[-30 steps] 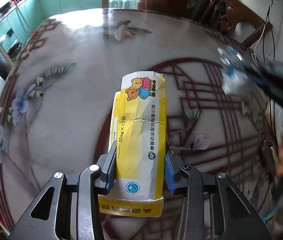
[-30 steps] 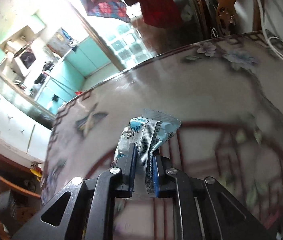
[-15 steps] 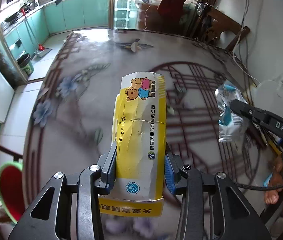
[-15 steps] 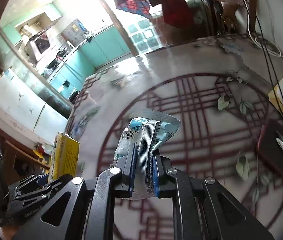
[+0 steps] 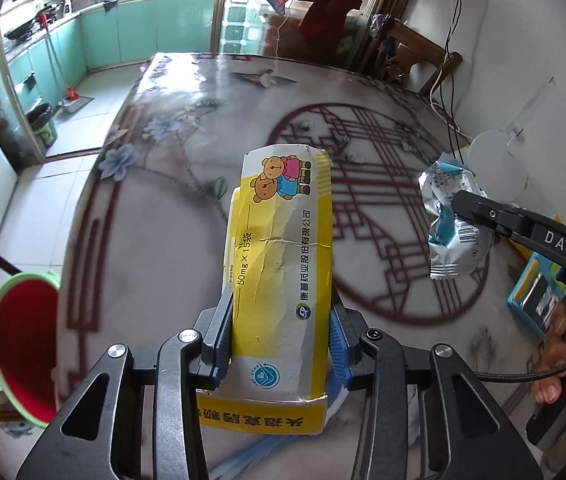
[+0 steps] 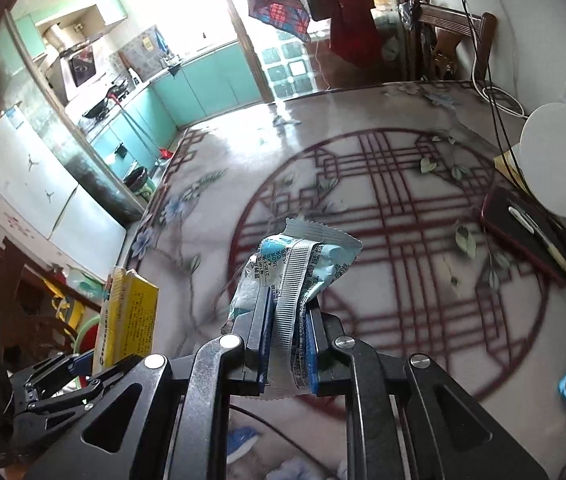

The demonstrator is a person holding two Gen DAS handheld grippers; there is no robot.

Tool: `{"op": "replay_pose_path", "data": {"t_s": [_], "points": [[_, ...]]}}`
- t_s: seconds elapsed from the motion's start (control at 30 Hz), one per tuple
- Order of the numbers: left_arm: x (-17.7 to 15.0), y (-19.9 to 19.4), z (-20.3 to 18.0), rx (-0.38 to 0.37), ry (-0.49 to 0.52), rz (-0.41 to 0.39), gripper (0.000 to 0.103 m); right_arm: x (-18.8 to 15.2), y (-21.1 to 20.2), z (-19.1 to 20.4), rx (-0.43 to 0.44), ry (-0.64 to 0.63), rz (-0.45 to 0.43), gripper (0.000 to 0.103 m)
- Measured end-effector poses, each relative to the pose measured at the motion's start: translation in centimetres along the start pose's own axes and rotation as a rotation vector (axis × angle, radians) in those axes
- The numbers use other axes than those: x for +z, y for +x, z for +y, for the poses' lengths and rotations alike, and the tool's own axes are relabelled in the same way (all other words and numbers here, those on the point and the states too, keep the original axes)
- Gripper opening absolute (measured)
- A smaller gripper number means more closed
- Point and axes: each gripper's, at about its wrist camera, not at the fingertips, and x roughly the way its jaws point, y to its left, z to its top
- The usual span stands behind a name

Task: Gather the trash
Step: 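Carry the yellow box and blue-white wrapper over the red bucket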

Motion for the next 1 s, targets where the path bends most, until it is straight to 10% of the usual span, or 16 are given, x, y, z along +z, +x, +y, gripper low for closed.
{"op": "replay_pose_path", "data": {"t_s": [1.0], "points": [[-5.7,-6.4,16.3,0.106,-0.198,-0.047,0.039,-5.1,-0.2,20.8,0.092,-0.284,-0.004,0.012]]}}
